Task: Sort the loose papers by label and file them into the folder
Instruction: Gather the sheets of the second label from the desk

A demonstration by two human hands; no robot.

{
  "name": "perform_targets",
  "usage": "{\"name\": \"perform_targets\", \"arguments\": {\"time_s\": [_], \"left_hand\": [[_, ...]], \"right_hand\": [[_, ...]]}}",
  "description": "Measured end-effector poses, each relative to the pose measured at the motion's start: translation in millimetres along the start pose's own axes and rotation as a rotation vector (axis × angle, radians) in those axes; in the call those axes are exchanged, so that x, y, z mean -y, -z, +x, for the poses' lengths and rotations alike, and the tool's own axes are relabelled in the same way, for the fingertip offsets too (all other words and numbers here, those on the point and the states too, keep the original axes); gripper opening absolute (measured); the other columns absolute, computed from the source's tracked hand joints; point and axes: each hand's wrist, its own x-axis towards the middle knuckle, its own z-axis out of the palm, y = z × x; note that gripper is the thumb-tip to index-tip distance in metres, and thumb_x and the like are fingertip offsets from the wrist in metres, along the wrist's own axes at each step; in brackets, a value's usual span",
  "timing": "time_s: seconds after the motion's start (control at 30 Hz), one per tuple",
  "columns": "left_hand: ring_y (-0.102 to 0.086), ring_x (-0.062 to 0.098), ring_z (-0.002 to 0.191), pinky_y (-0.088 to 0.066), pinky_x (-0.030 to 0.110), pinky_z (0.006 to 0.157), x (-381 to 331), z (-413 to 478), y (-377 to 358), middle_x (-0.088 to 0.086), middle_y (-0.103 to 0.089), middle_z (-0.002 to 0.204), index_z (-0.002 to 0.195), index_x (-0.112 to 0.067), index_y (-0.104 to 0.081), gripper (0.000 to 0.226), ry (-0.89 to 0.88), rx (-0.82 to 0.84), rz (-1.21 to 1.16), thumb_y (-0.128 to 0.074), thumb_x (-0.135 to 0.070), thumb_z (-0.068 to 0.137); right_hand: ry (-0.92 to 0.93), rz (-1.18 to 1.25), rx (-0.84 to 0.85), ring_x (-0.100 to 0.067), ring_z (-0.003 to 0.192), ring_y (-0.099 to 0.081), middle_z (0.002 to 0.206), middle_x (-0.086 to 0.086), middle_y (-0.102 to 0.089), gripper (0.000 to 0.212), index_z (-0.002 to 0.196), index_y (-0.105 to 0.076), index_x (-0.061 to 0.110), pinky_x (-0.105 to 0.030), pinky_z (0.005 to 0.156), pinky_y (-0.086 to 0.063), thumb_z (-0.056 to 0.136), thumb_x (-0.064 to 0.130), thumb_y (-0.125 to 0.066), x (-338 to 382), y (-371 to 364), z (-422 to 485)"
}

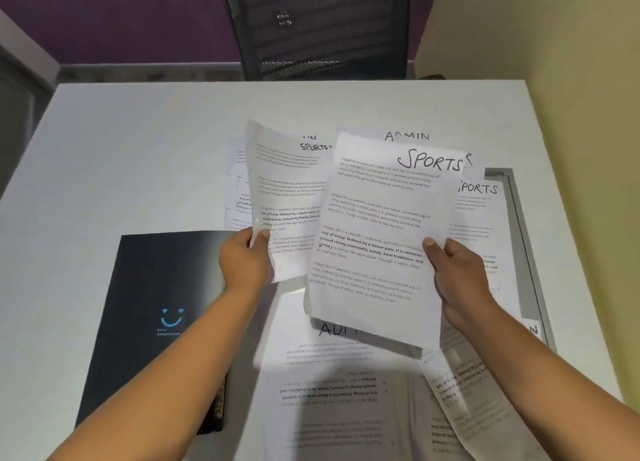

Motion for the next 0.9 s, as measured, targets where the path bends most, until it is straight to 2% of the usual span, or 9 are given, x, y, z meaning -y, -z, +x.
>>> {"name": "perform_targets", "arguments": {"time_s": [0.1, 0.17, 0.23, 0.33, 0.43, 0.6, 0.73, 0.83, 0.9], "left_hand": [[-0.066, 0.008, 0.069, -0.052, 0.018, 0.063, -12.3, -29.2, 16.0, -0.007, -0.072, 0.075, 0.078, -0.023, -0.07, 0.02, 0.0, 0.1, -0.199, -0.064, -0.012, 0.094], [-0.072, 0.012, 0.082, -0.057, 0.022, 0.074, -15.0, -49.0, 21.4, -0.001, -0.078, 0.089, 0.093, -0.019, -0.074, 0.014, 0.063, 0.224, -0.343, -0.063, -0.01, 0.094], [-0.072, 0.019, 0.095, -0.058, 0.029, 0.081, -13.2, -66.5, 25.0, 0.004, -0.077, 0.099, 0.102, -0.013, -0.074, 0.016, 0.124, 0.347, -0.417, -0.059, -0.014, 0.096], [-0.072, 0.018, 0.099, -0.056, 0.032, 0.085, -14.3, -87.8, 27.9, -0.002, -0.077, 0.102, 0.105, -0.021, -0.073, 0.036, 0.193, 0.423, -0.349, -0.044, -0.041, 0.101], [-0.072, 0.009, 0.092, -0.056, 0.027, 0.081, -17.2, -96.0, 29.0, -0.011, -0.077, 0.097, 0.104, -0.028, -0.072, 0.039, 0.195, 0.377, -0.239, -0.041, -0.052, 0.099], [-0.073, 0.031, 0.095, -0.057, 0.051, 0.087, -8.3, -102.9, 37.0, 0.009, -0.077, 0.1, 0.104, -0.011, -0.072, 0.016, 0.062, 0.444, -0.344, -0.065, -0.006, 0.091], [-0.075, 0.018, 0.077, -0.058, 0.025, 0.069, -22.1, -107.1, 46.3, 0.005, -0.078, 0.08, 0.082, -0.008, -0.072, 0.005, -0.152, 0.382, -0.332, -0.075, -0.011, 0.079], [-0.045, -0.001, 0.032, -0.04, 0.008, 0.046, -30.3, -113.9, 47.3, 0.001, -0.049, 0.031, 0.044, 0.005, -0.04, 0.056, -0.201, 0.338, -0.216, -0.083, -0.016, 0.074], [-0.041, -0.005, 0.028, -0.033, 0.004, 0.039, -30.8, -114.2, 44.6, -0.006, -0.046, 0.03, 0.045, -0.001, -0.044, 0.046, -0.228, 0.328, -0.188, -0.079, -0.001, 0.075]], "right_hand": [[0.042, -0.026, 0.062, -0.024, 0.082, -0.071, 0.105, -0.013, -0.077, 0.021, 0.11, -0.074, 0.013, -0.046, 0.085, -0.06, 0.096, 0.024, -0.064, 8.8, 1.1, -7.3], [0.068, -0.037, 0.119, -0.009, 0.046, -0.054, 0.074, -0.006, -0.075, 0.021, 0.109, -0.071, 0.009, -0.024, 0.048, -0.054, 0.098, 0.023, -0.061, 16.0, -0.9, -11.9], [0.058, -0.071, 0.196, 0.003, 0.033, -0.048, 0.048, 0.014, -0.062, 0.018, 0.11, -0.067, 0.009, -0.01, 0.036, -0.038, 0.1, 0.021, -0.058, 18.2, -6.6, -17.0], [0.012, -0.14, 0.291, -0.005, 0.073, -0.074, 0.084, 0.003, -0.079, 0.021, 0.111, -0.069, 0.007, -0.029, 0.072, -0.062, 0.097, 0.021, -0.063, 16.7, -10.3, -27.3], [-0.01, -0.087, 0.321, -0.028, 0.103, -0.073, 0.111, -0.011, -0.076, 0.021, 0.115, -0.069, 0.004, -0.052, 0.098, -0.053, 0.095, 0.006, -0.062, 9.2, -7.7, -36.9], [0.1, -0.118, 0.331, -0.016, 0.091, -0.076, 0.098, -0.002, -0.079, 0.027, 0.111, -0.071, 0.004, -0.03, 0.079, -0.061, 0.09, -0.01, -0.061, 11.3, -2.7, -60.5], [0.334, -0.224, 0.278, -0.013, 0.089, -0.076, 0.098, 0.003, -0.079, 0.021, 0.104, -0.076, 0.014, -0.027, 0.075, -0.061, 0.086, 0.003, -0.073, 22.0, 5.3, -74.6], [0.381, -0.228, 0.297, -0.004, 0.085, -0.074, 0.09, 0.014, -0.079, 0.024, 0.097, -0.072, 0.02, -0.015, 0.068, -0.056, 0.082, 0.001, -0.075, 27.2, 6.9, -82.8], [0.397, -0.291, 0.323, 0.008, 0.074, -0.07, 0.075, 0.02, -0.075, 0.025, 0.088, -0.067, 0.024, -0.006, 0.064, -0.05, 0.08, 0.003, -0.078, 26.7, 8.5, -85.6]]}}
